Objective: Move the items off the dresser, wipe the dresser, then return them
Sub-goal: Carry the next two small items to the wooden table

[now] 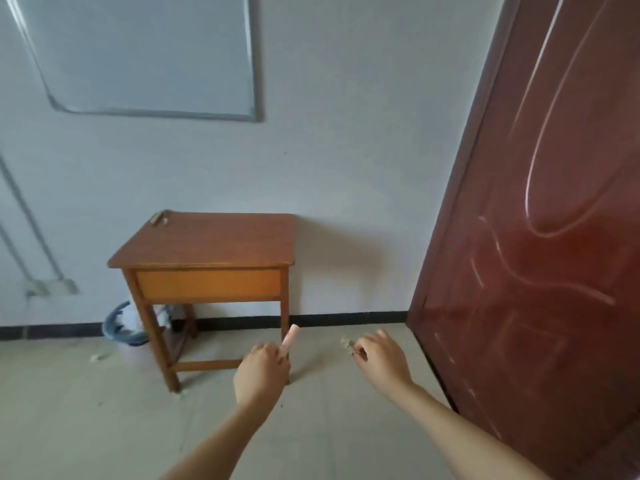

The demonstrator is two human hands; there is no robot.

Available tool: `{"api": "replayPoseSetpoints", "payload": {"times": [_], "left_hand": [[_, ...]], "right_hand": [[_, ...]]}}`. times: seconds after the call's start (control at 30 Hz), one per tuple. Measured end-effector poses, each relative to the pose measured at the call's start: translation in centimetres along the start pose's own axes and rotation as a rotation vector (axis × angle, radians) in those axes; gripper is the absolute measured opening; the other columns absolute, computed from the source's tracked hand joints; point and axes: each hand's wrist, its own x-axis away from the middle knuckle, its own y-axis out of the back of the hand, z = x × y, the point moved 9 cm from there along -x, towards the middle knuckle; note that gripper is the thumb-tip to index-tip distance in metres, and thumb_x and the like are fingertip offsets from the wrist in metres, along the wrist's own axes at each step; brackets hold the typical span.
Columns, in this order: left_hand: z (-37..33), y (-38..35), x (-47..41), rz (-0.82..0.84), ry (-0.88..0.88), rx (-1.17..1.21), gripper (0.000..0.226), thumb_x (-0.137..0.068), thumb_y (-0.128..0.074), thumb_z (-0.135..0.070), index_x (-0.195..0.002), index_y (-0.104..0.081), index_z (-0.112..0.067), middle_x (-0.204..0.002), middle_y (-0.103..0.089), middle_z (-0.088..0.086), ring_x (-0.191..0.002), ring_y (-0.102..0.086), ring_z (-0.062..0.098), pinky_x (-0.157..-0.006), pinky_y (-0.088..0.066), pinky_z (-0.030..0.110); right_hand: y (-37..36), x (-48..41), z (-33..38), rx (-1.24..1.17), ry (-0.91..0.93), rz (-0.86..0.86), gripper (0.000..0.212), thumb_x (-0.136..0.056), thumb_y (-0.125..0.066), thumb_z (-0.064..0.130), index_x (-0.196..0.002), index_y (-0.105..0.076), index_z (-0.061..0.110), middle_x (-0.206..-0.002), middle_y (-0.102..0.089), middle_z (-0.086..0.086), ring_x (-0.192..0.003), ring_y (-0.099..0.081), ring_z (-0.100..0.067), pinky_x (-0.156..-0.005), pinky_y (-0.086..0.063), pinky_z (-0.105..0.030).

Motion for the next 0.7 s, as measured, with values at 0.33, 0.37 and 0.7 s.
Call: {"api": "replayPoseSetpoints", "payload": {"times": [0.33,0.37,0.7], "left_hand": [[10.6,8.1,-11.2,-0.270,0.248,0.065,0.033,-0.092,-0.048,-0.029,-0.064,-0.054,-0.012,-0.063,-0.054,-0.001,-0.051,-0.047,0.011,-0.048,-0.038,0.023],[10.9,8.6,-12.6,-0.290,0.265,0.081,0.033,-0.092,-0.048,-0.028,-0.062,-0.052,-0.014,-0.061,-0.052,-0.002,-0.050,-0.046,0.010,-0.047,-0.035,0.022],[16.7,10.2,-21.9,-0.372,0.467,0.288,0.020,-0.085,-0.058,-0.019,-0.067,-0.062,-0.009,-0.065,-0.061,0.006,-0.057,-0.058,0.020,-0.061,-0.053,0.037]], "right_hand": [[-5.9,-15.2,11.6,-0.140,0.289,-0.094,0.017,-0.089,-0.057,0.020,-0.091,-0.067,0.007,-0.095,-0.067,-0.002,-0.093,-0.052,-0.019,-0.071,-0.042,-0.027],[-6.2,-17.1,12.3,-0.158,0.304,-0.108,0.014,-0.087,-0.060,0.018,-0.088,-0.068,0.006,-0.092,-0.068,-0.003,-0.091,-0.054,-0.020,-0.068,-0.043,-0.029],[-12.7,-29.7,19.8,-0.201,0.536,-0.078,0.033,-0.041,-0.091,0.011,-0.052,-0.060,0.018,-0.053,-0.061,0.009,-0.052,-0.056,-0.013,-0.043,-0.035,-0.019]]}}
